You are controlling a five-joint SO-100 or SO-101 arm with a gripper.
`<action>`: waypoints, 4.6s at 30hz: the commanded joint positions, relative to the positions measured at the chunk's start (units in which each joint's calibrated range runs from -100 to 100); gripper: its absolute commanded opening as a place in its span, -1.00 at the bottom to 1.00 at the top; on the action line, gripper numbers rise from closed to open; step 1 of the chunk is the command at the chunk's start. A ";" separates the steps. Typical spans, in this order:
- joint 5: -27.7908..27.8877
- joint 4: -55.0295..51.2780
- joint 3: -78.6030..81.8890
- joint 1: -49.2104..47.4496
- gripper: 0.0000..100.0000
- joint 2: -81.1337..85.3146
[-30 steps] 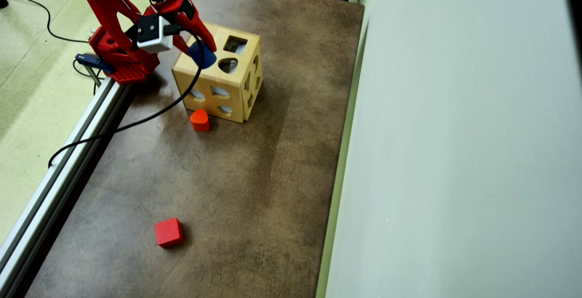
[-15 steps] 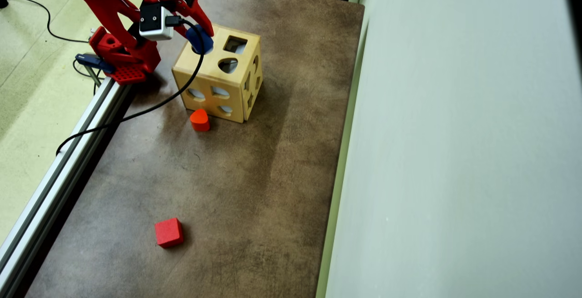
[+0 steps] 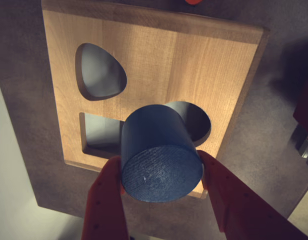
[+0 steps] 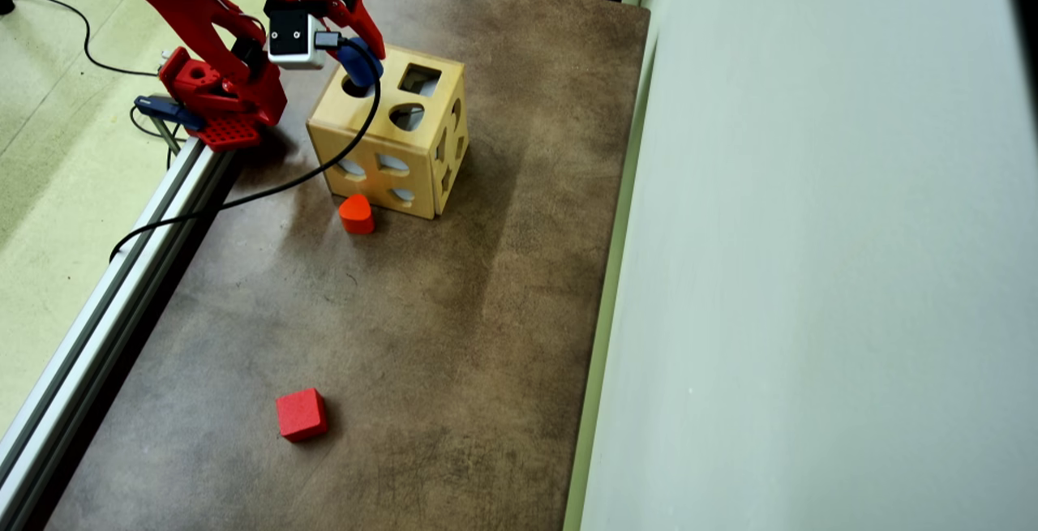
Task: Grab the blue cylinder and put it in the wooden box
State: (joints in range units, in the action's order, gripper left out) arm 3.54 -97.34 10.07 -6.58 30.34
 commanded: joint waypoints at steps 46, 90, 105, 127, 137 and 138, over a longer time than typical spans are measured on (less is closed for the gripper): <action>1.17 -0.57 8.63 -1.30 -0.74 1.64; 1.12 -0.25 7.91 -3.60 -0.64 1.13; 1.07 -0.25 7.73 -3.45 -0.55 1.21; 1.07 -0.49 3.17 -3.45 -0.42 1.98; 1.12 -0.57 -16.96 -3.45 -0.43 7.67; 1.12 -0.57 -17.31 -3.45 -0.43 9.45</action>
State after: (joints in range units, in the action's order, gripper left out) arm 4.42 -97.34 -2.39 -10.31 33.47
